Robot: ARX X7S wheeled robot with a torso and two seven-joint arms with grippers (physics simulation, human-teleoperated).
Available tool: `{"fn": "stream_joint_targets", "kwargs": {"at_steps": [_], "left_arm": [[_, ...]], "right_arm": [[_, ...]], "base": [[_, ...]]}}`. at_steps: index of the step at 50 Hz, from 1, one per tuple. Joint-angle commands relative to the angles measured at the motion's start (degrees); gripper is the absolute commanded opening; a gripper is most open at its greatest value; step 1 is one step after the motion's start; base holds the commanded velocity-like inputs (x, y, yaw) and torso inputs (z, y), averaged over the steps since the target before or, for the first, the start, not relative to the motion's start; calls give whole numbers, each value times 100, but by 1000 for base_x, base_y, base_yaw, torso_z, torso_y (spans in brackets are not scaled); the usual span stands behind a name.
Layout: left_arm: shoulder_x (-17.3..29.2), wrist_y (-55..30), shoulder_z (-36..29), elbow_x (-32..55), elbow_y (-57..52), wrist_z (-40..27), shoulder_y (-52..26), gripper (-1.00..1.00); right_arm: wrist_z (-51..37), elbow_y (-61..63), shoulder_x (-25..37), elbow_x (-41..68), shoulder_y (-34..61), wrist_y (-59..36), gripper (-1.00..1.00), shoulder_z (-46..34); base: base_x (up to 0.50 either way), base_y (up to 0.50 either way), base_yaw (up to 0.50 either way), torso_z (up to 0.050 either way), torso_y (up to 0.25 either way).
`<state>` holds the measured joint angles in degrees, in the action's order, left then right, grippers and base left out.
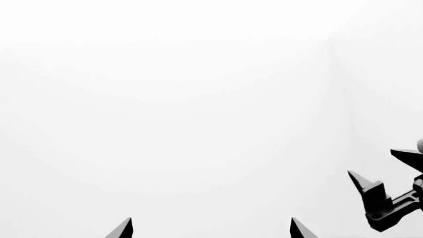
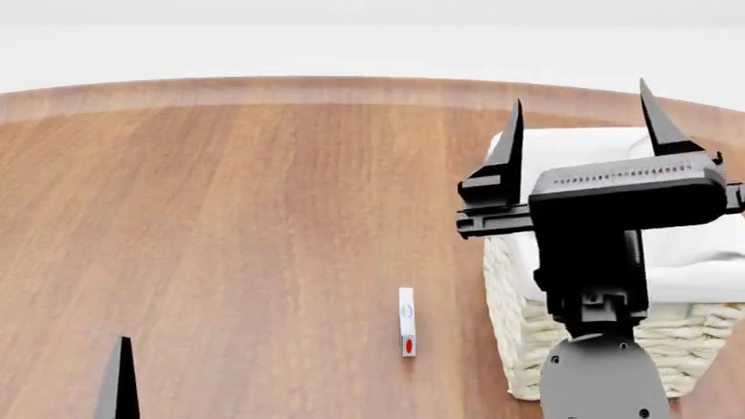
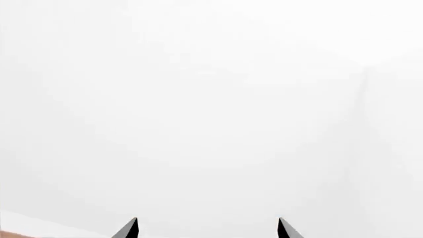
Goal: Pick up the tomato sauce, and put it in the basket.
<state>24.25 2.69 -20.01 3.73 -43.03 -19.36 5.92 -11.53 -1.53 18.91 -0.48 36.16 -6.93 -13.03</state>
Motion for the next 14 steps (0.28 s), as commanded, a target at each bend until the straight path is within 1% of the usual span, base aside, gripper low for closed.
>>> {"fn": "stream_joint_targets", "kwargs": {"at_steps": [1, 5, 11, 14], "left_arm": [[-19, -6, -88, -30, 25, 8, -39, 100], [-21, -9, -98, -35, 60, 10, -73, 100], [-38, 10, -136, -26, 118, 6, -79, 100], [-36, 14, -127, -3, 135, 0, -89, 100]], "right_arm": [[-311, 2297, 213, -385, -893, -491, 100, -79], [-381, 2781, 267, -515, -1110, -623, 100, -84], [-410, 3136, 291, -522, -1203, -779, 100, -25], [-459, 3276, 330, -694, -1240, -806, 100, -85]], "base": [[0, 0, 0, 0, 0], [0, 0, 0, 0, 0], [0, 0, 0, 0, 0], [0, 0, 0, 0, 0]]}}
